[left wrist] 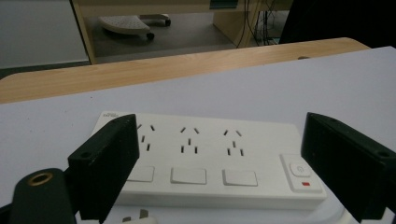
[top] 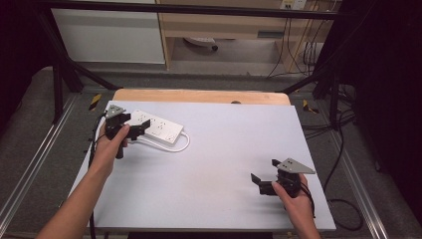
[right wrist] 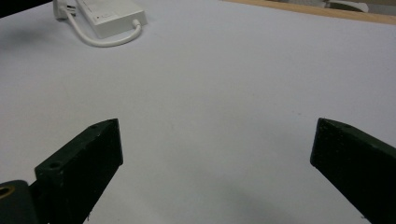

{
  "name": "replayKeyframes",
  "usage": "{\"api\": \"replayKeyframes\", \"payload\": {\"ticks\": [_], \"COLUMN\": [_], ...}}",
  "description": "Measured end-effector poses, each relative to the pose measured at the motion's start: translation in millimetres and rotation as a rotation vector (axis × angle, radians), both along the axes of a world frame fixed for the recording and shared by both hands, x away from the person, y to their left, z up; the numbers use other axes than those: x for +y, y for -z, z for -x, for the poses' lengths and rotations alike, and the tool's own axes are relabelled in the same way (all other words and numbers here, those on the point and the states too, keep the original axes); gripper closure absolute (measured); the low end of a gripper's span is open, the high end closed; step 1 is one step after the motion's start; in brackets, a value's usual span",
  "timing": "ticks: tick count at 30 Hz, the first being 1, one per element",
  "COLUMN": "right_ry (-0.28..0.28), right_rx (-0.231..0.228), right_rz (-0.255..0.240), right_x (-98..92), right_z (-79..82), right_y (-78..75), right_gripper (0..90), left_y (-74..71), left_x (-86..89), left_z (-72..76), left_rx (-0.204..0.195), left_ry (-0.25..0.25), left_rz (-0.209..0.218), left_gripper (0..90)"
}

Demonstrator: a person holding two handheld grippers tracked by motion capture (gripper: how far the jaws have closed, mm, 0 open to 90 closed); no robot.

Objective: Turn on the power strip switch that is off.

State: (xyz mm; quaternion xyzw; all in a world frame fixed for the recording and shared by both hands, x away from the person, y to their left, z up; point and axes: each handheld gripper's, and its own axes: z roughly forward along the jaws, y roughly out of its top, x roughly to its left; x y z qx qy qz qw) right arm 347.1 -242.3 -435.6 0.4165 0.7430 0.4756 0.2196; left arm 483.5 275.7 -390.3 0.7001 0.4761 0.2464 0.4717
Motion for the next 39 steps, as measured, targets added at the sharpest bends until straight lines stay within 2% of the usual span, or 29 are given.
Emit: {"api": "replayKeyframes", "payload": {"ticks": [2, 15, 23, 28, 39], "right_ry": [0.000, 0.004, 0.005, 0.005, 0.007], "right_rx": [0.003, 0.007, 0.008, 0.009, 0.011], "right_rz": [0.001, 0.006, 0.012, 0.012, 0.014], "right_x": [0.0, 0.8, 0.7, 0.9, 0.7], "right_z": [0.1, 0.5, 0.0, 0.0, 0.2], "right_y": [0.2, 1.1, 1.7, 1.8, 2.1], "right_gripper": [2.7, 2.8, 2.7, 2.7, 2.7], "left_y": [-0.6, -2.1, 1.9, 3.0, 6.8], "left_x": [1.5, 14.7, 25.2, 31.7, 43.2], "left_z": [6.4, 53.5, 82.6, 99.1, 133.0], "left_rx": [0.000, -0.025, -0.043, -0.041, -0.035], "left_ry": [0.007, 0.021, 0.028, 0.036, 0.062], "left_rz": [-0.005, 0.042, 0.040, 0.055, 0.067], "left_gripper": [11.0, 10.3, 9.1, 5.5, 5.9]}}
